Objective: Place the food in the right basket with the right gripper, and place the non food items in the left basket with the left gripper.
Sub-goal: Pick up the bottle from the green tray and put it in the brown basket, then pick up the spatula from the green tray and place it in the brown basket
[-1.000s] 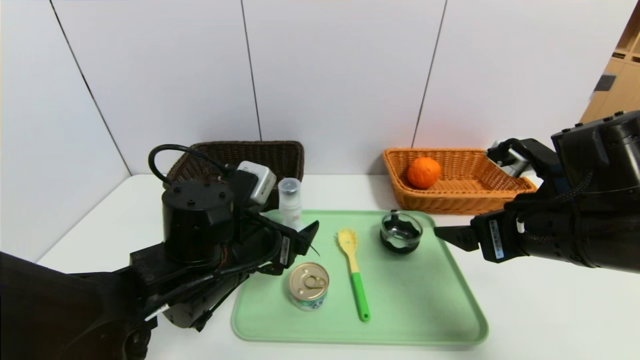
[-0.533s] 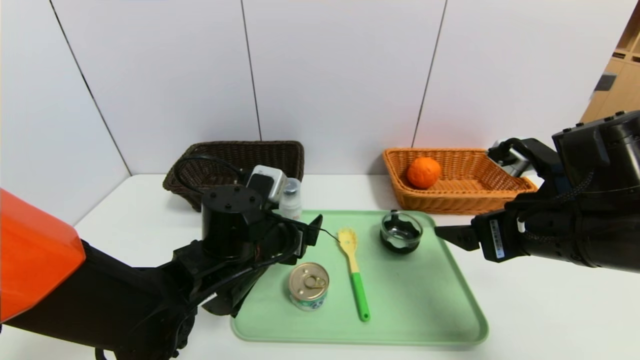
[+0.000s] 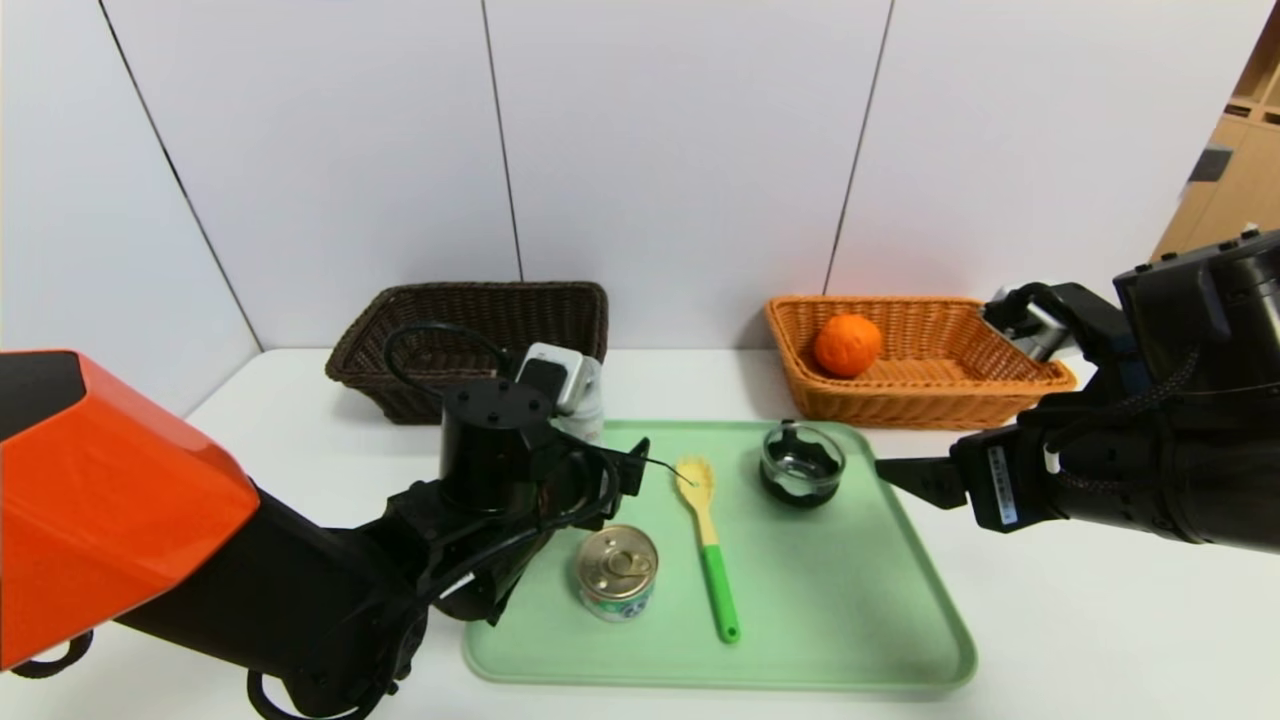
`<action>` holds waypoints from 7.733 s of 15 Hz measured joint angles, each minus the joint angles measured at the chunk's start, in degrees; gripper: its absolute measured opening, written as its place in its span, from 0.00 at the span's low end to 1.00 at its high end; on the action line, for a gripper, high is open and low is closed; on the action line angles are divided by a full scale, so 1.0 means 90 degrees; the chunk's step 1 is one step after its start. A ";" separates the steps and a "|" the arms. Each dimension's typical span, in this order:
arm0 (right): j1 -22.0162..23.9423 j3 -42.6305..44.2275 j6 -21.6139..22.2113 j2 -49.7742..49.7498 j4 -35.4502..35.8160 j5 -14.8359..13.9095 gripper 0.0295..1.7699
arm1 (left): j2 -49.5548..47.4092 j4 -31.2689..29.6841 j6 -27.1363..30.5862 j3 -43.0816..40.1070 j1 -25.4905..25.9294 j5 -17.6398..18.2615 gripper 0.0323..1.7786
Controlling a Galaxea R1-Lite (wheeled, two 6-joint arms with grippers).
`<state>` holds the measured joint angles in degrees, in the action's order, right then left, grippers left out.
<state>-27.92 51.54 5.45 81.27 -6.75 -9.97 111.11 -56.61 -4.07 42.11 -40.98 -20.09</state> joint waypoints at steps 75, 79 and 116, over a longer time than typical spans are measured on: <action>0.0005 -0.0321 0.0530 -0.0670 0.0014 0.0702 0.97 | -0.0511 0.2775 -0.0049 0.3366 0.3317 0.0719 0.84; -0.0325 -0.0616 0.0340 -0.0856 0.0585 0.1701 0.97 | -0.2095 0.3969 -0.0051 0.2557 0.2720 0.0799 0.89; -0.2108 0.6737 0.3927 0.4594 -0.6709 -0.0064 0.97 | -0.7672 0.7644 -0.0233 -0.0807 0.1302 0.0750 0.95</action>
<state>-46.89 112.18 40.79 122.63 -67.13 -10.54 42.06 12.18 -6.17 34.84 -29.27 -13.34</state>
